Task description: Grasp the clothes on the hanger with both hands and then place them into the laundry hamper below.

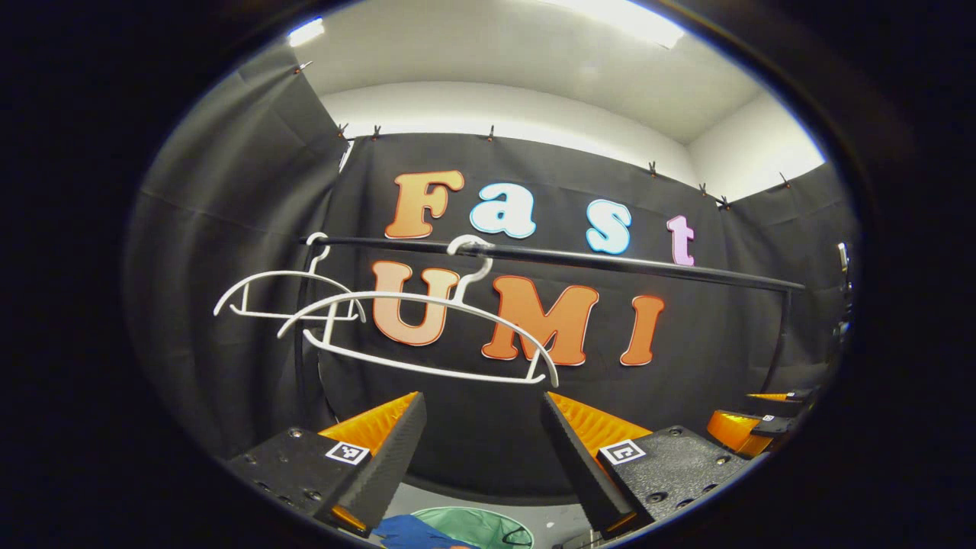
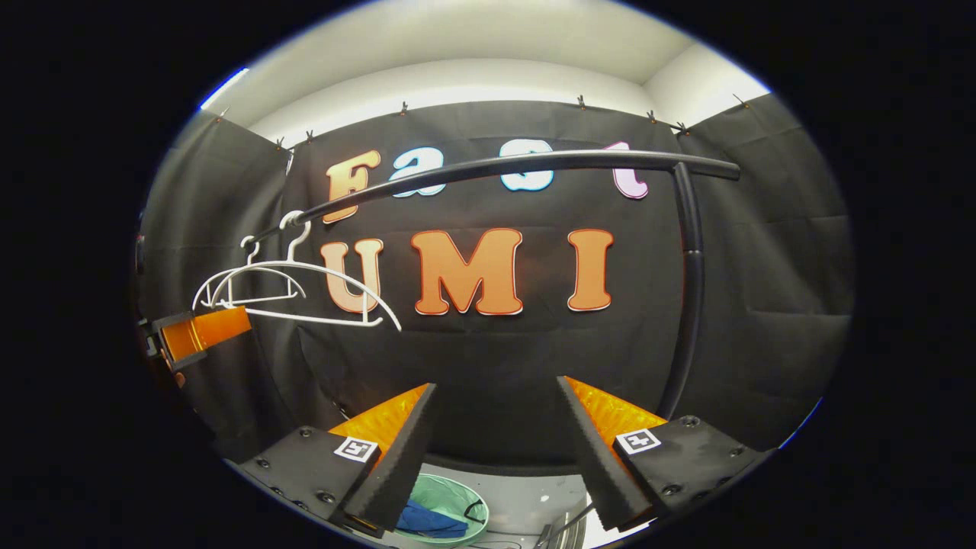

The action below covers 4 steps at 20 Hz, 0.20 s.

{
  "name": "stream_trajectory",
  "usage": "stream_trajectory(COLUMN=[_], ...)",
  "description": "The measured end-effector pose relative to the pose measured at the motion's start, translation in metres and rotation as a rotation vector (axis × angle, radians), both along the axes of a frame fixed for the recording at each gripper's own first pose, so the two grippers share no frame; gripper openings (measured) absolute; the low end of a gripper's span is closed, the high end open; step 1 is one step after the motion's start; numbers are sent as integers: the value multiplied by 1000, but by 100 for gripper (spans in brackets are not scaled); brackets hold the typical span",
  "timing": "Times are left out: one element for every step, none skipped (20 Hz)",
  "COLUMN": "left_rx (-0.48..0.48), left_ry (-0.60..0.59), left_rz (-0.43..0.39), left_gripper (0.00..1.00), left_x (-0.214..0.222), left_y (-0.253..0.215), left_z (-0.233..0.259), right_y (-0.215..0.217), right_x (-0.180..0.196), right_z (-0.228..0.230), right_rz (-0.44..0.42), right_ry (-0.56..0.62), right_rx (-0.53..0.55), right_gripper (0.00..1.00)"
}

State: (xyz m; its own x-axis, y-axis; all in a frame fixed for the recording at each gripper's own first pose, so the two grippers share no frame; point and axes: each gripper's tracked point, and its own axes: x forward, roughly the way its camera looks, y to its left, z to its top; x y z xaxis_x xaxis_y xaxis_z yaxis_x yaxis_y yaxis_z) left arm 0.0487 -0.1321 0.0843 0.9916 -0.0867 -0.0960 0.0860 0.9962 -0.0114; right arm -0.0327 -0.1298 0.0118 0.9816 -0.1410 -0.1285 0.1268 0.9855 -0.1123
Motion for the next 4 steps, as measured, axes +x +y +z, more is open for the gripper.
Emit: stream_trajectory(left_rx=[9,25,45,67], left_ry=[-8,-20,-29,-34], left_rz=[7,12,22,31], left_gripper=[92,92,92,92], left_x=[-1,-2,-2,-1], left_y=[7,15,23,32], left_z=[6,11,17,20], right_y=[2,3,3,4], right_x=[3,7,8,10], right_z=[1,-1,-5,-9], right_rz=[10,9,5,1], right_ry=[-14,-17,-12,-1], right_rx=[-10,-16,-23,-23], right_gripper=[89,89,89,89])
